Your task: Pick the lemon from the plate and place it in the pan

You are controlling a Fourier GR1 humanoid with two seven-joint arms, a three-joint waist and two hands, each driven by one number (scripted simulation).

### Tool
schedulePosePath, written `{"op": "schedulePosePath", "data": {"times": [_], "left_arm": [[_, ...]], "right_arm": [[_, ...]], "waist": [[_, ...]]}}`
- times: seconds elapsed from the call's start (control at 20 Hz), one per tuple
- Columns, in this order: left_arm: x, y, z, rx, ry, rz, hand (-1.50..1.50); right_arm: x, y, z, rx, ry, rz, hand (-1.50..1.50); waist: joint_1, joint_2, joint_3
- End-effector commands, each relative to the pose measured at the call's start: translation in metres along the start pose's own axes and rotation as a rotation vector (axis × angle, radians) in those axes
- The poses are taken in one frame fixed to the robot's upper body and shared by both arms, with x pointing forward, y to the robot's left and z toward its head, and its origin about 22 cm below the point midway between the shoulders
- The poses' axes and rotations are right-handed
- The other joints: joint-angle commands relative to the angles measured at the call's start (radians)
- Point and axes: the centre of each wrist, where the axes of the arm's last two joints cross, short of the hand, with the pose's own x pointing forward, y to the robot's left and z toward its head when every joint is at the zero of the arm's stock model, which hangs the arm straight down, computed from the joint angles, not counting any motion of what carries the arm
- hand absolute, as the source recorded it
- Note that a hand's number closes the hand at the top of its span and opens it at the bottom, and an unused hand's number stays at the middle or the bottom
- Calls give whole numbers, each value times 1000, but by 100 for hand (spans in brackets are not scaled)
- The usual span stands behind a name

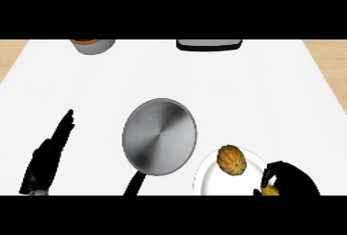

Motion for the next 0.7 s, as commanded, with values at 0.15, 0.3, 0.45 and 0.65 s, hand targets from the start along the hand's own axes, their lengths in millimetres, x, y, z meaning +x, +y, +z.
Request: {"op": "schedulePosePath", "data": {"times": [0.15,0.3,0.45,0.65], "left_arm": [[-1,6,-5,-10,-3,-5,0],[-11,-4,3,-23,-19,-1,0],[-6,-16,-5,-39,-21,19,0],[8,-14,-3,-35,-30,-9,0]], "right_arm": [[7,-42,52,-517,-194,-2,150],[23,-53,71,-674,-313,-53,150],[47,-50,80,-730,-339,-31,150],[88,-60,83,-717,-420,-121,150]], "waist": [[-4,-1,1],[18,4,1],[31,11,2],[41,13,3]]}}
